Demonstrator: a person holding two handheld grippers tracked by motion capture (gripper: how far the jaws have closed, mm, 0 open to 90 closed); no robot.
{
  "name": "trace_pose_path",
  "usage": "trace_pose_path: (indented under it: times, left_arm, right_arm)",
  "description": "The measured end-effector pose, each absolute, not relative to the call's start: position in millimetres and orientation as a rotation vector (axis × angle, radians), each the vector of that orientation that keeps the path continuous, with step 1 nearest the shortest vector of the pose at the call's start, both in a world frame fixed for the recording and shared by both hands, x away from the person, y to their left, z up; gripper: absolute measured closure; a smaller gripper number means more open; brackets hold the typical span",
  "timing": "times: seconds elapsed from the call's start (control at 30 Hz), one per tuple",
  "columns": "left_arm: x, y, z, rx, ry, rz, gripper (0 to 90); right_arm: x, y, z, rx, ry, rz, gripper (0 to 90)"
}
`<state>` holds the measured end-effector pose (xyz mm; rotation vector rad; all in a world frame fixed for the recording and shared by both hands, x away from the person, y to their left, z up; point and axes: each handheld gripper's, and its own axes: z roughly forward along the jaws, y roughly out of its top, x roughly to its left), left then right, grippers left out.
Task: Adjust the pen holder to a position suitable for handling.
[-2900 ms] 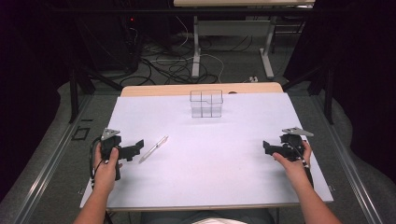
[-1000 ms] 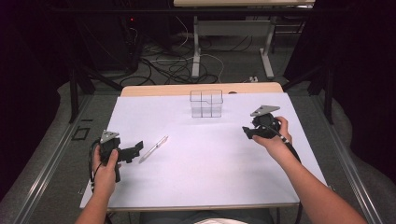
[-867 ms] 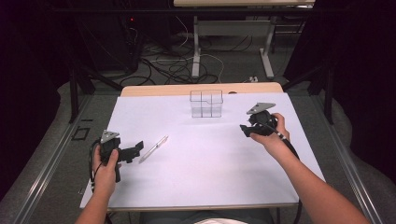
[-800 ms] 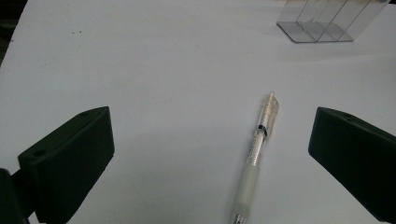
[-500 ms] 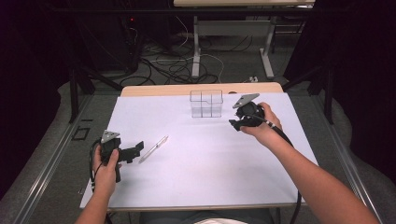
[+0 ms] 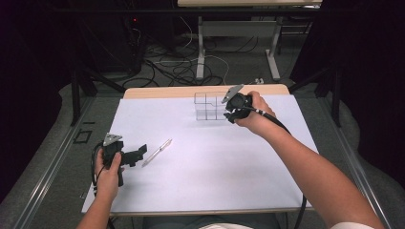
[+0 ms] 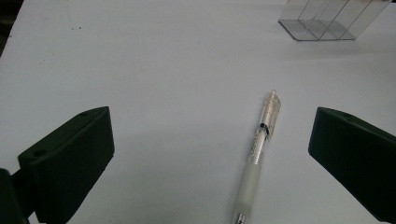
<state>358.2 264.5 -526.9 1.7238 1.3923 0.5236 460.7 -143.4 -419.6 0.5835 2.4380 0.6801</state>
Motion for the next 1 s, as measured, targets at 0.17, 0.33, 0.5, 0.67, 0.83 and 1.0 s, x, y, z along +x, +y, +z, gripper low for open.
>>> trace_pose_path:
  times: [0.17,0.33,0.5,0.67,0.83,1.0]
  left_arm:
    - [358.1,265.1,-526.6,1.724,1.395,0.522,0.2]
    - [358.0,264.6,-526.9,1.725,1.391,0.521,0.2]
    - [357.9,265.0,-526.9,1.732,1.396,0.515,0.2]
    - [357.9,265.7,-527.2,1.729,1.402,0.515,0.2]
    - [358.6,265.5,-527.9,1.726,1.400,0.519,0.2]
    - [358.4,265.5,-527.8,1.731,1.404,0.518,0.2]
  right_arm:
    - [470.6,-132.1,-422.4,0.519,2.453,0.638,54.8]
    - [479.4,-124.7,-426.7,0.451,2.462,0.581,55.4]
    - [488.6,-118.3,-427.8,0.397,2.468,0.570,57.0]
    - [496.4,-112.5,-427.2,0.344,2.477,0.542,57.7]
    - [508.0,-105.4,-427.0,0.289,2.462,0.545,59.0]
    - [515.6,-101.5,-431.1,0.273,2.460,0.543,59.2]
